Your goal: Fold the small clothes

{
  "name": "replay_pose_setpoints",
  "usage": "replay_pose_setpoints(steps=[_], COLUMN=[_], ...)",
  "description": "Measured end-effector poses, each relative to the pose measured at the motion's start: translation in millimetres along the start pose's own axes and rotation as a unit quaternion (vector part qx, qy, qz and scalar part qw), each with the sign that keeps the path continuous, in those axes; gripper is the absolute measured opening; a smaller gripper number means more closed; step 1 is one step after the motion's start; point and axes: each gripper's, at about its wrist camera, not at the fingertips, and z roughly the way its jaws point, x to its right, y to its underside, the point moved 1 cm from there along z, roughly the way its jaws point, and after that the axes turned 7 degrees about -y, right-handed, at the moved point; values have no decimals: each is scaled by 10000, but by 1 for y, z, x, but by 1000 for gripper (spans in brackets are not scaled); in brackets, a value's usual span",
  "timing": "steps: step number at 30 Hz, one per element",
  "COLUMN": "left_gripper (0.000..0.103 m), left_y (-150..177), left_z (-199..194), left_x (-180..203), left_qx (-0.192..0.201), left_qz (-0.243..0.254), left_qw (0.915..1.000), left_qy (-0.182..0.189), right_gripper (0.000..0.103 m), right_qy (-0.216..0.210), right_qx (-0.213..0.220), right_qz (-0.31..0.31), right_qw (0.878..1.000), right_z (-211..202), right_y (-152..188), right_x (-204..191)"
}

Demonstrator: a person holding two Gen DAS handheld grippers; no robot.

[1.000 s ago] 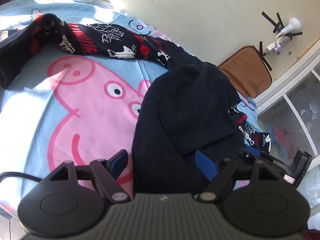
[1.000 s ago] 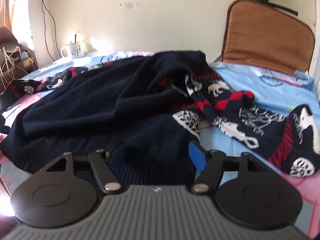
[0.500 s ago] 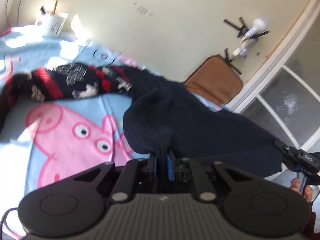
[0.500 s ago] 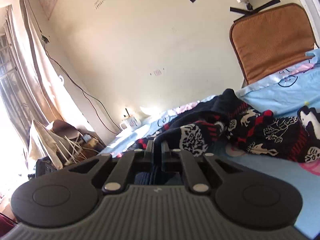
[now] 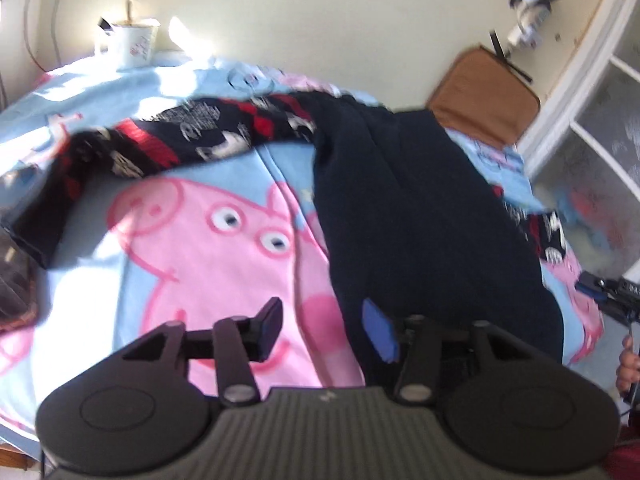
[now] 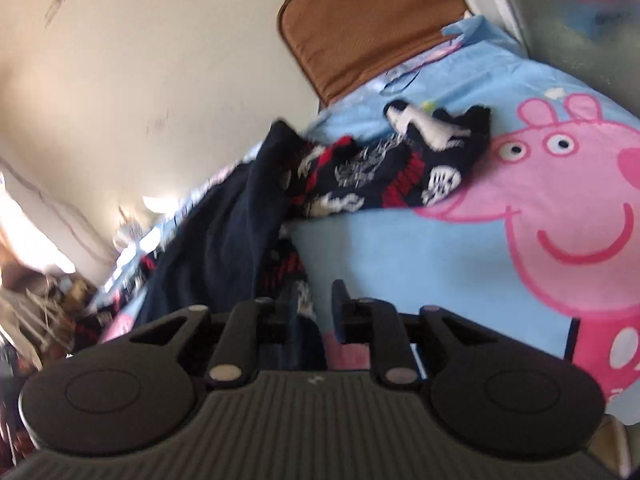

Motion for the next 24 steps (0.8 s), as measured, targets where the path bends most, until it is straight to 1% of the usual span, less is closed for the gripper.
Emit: replay_pose_setpoints(steps=[1,2,3,5,7,8,9,10,11,13,14,15,16,18,20,21,23,24], left_gripper=[54,54,54,54,54,54,54,54,54,55,55,55,55,55,55,55,56,58], left_y=[-7,-15,-25,-38,-52,-58,-64,-71,-77,-88,-92,-97,-101,-109,-116,-119,-124,-127], left_z=[-3,-5,-3,4,18,25,36,46,56,83,98,113,127,152,172,182,199,207], left_x=[-6,-13,-20,-26,-22,-19,-13,-3,8,37,52,68,82,109,132,143,163,173], left_qx=[143,243,310,366,341,309,261,215,172,59,-2,-82,-169,-307,-363,-377,-360,-337], left_qz=[-161,-353,-571,-847,-1062,-1093,-1074,-1016,-935,-692,-581,-478,-381,-221,-87,1,173,266], left_qw=[9997,9990,9977,9955,9937,9935,9939,9946,9955,9974,9980,9986,9989,9990,9991,9990,9990,9990], left_qy=[-75,-137,-182,-195,-121,-63,-10,21,66,209,234,227,219,223,225,221,177,144], right_gripper=[58,63,63,63,63,60,61,61,61,62,55,43,13,13,13,13,13,13], right_qy=[42,65,68,113,453,583,565,640,689,624,562,558,466,234,217,247,372,476], right_qx=[146,230,234,137,100,200,412,536,640,791,772,694,589,834,1360,1611,2209,2523], right_qz=[126,321,477,856,1126,1231,1307,1331,1296,1217,1115,1041,996,797,99,-123,-414,-510], right_qw=[9998,9992,9986,9962,9926,9905,9890,9876,9871,9874,9892,9906,9922,9930,9904,9866,9737,9651], right_z=[1,6,13,33,52,57,59,62,65,74,82,88,93,88,71,61,37,25], right_y=[-5,-12,-15,-20,-22,-23,-25,-28,-31,-37,-42,-46,-55,-78,-115,-132,-169,-188], right_x=[5,14,19,36,50,57,60,63,65,71,77,79,84,83,71,68,68,72])
